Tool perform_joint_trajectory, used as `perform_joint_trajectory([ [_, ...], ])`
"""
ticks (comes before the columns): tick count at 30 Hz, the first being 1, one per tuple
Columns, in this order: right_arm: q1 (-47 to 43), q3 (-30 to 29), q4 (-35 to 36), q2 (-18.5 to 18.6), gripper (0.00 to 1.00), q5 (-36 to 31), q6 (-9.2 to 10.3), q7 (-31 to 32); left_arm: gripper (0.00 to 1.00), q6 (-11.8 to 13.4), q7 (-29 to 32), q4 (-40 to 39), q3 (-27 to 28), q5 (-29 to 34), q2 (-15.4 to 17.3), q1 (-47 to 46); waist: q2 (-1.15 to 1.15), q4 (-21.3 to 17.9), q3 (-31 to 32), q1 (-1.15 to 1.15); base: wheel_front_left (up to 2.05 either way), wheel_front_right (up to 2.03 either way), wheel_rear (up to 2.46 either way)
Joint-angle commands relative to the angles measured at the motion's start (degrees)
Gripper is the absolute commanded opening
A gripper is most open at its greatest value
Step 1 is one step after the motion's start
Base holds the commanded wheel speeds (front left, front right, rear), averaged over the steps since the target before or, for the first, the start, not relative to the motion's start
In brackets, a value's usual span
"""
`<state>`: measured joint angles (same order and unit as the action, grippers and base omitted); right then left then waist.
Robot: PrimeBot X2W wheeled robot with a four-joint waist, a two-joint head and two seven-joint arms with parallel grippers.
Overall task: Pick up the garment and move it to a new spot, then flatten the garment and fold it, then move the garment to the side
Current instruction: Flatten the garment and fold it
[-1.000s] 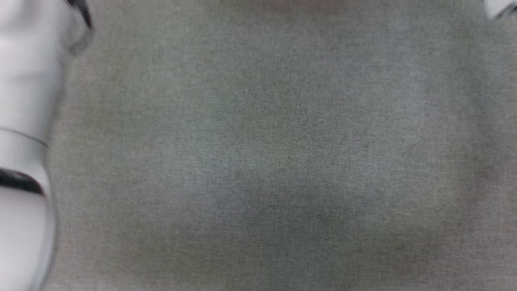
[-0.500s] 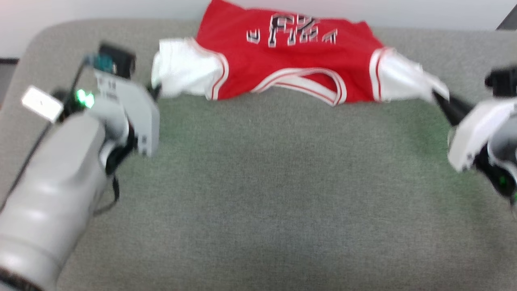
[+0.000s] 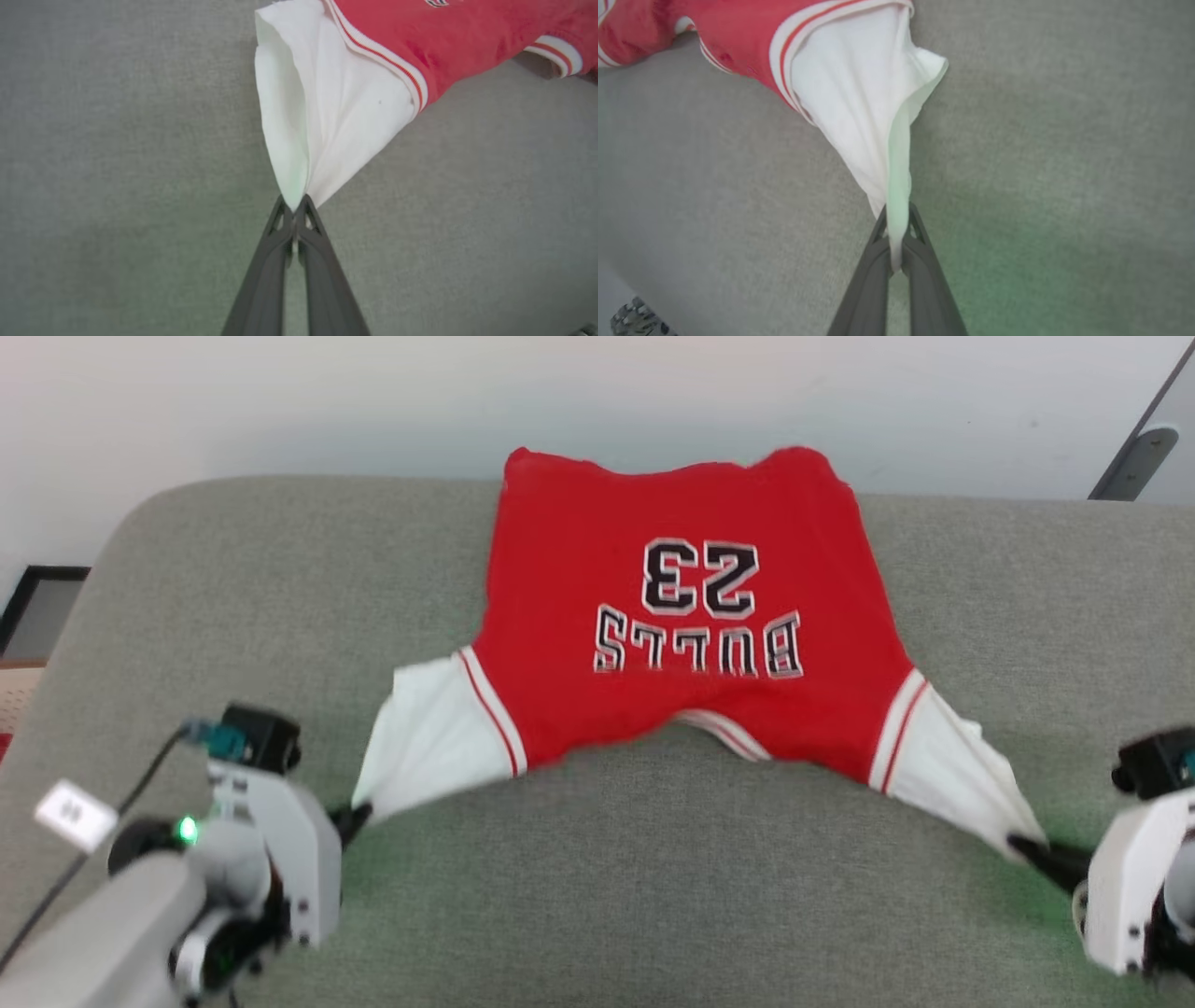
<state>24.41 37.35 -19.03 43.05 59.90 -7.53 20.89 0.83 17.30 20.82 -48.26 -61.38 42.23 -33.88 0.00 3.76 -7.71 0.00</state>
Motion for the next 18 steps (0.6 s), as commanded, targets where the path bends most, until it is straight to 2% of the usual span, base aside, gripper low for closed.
perform_joint_trajectory([
  [1, -1.1, -0.1, 0.4, 0.1, 0.0, 0.3, 0.09, 0.4, 0.0, 0.8, 0.3, -1.2, 0.2, -0.5, 0.7, 1.4, 0.0, 0.2, 0.1, 0.0, 0.0, 0.0, 0.0],
  [6, -7.9, -1.4, 5.7, 3.5, 0.0, 2.9, 0.09, 5.5, 0.0, 10.0, 2.2, -16.7, 1.8, -4.5, 7.5, 10.9, 0.0, 0.5, -0.3, 0.0, 0.0, 0.0, 0.0],
  [10, -12.8, -3.4, 9.0, 5.3, 0.0, 4.1, 0.09, 8.2, 0.0, 16.1, 2.5, -26.4, 2.6, -6.6, 11.7, 17.0, 0.0, 0.7, -0.9, 0.0, 0.0, 0.0, 0.0],
  [13, -16.2, -5.5, 10.6, 5.4, 0.0, 4.8, 0.09, 9.6, 0.0, 19.4, 2.1, -31.0, 3.3, -8.3, 13.4, 20.3, 0.0, 0.7, -1.4, 0.0, 0.0, 0.0, 0.0],
  [18, -20.9, -8.4, 11.8, 5.1, 0.0, 3.9, 0.1, 12.8, 0.0, 22.7, 2.2, -35.3, 3.7, -10.7, 14.8, 24.0, 0.0, 0.5, -2.1, 0.0, 0.0, 0.0, 0.0],
])
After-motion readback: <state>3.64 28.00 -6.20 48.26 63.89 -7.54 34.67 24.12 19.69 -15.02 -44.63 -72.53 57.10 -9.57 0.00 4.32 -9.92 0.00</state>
